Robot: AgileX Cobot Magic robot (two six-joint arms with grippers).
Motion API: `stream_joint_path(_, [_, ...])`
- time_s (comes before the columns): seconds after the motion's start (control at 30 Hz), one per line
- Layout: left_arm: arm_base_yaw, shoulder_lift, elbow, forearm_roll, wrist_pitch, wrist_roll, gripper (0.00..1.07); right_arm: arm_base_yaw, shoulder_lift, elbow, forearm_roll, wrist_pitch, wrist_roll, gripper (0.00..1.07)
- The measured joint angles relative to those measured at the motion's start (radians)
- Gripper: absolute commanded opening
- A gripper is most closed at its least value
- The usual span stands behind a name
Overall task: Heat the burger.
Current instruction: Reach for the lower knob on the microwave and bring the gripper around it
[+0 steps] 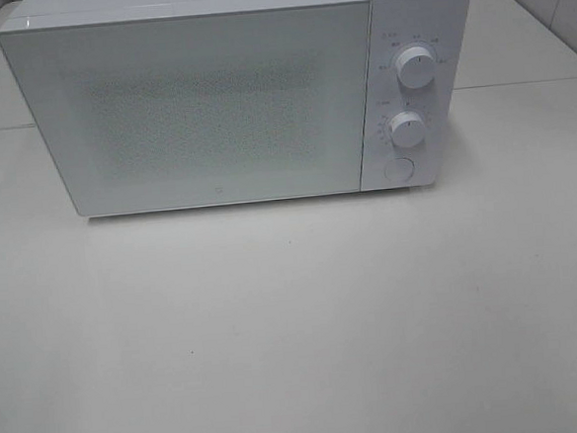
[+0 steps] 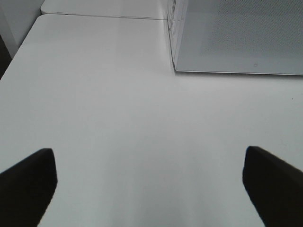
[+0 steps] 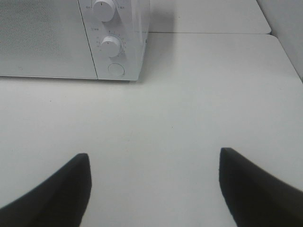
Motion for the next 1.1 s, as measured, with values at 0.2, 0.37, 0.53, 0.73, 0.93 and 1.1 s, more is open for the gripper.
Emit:
stream_joint_path(0.2, [0.0, 0.0, 0.0, 0.0, 0.0, 0.0, 1.01, 0.0, 0.0, 0.0, 0.0, 0.0, 0.0, 0.74])
stream_joint_path(0.37, [0.0, 0.0, 0.0, 0.0, 0.0, 0.0, 1.01, 0.0, 0.0, 0.0, 0.0, 0.0, 0.0, 0.74])
stream_joint_path(0.53, [0.0, 0.0, 0.0, 0.0, 0.0, 0.0, 1.01, 0.0, 0.0, 0.0, 0.0, 0.0, 0.0, 0.75])
stream_joint_path(0.73, [0.0, 0.0, 0.0, 0.0, 0.0, 0.0, 1.01, 0.0, 0.012, -0.019, -0.008, -0.104, 0.001, 0.8])
stream_joint_path(0.93, [0.0, 0.0, 0.0, 0.0, 0.0, 0.0, 1.01, 0.0, 0.167, 0.01, -0.035, -0.4, 0.001, 0.8])
stream_joint_path(1.1, [0.0, 0.0, 0.0, 0.0, 0.0, 0.0, 1.01, 0.0, 0.274, 0.097, -0.045, -0.711, 0.001, 0.79])
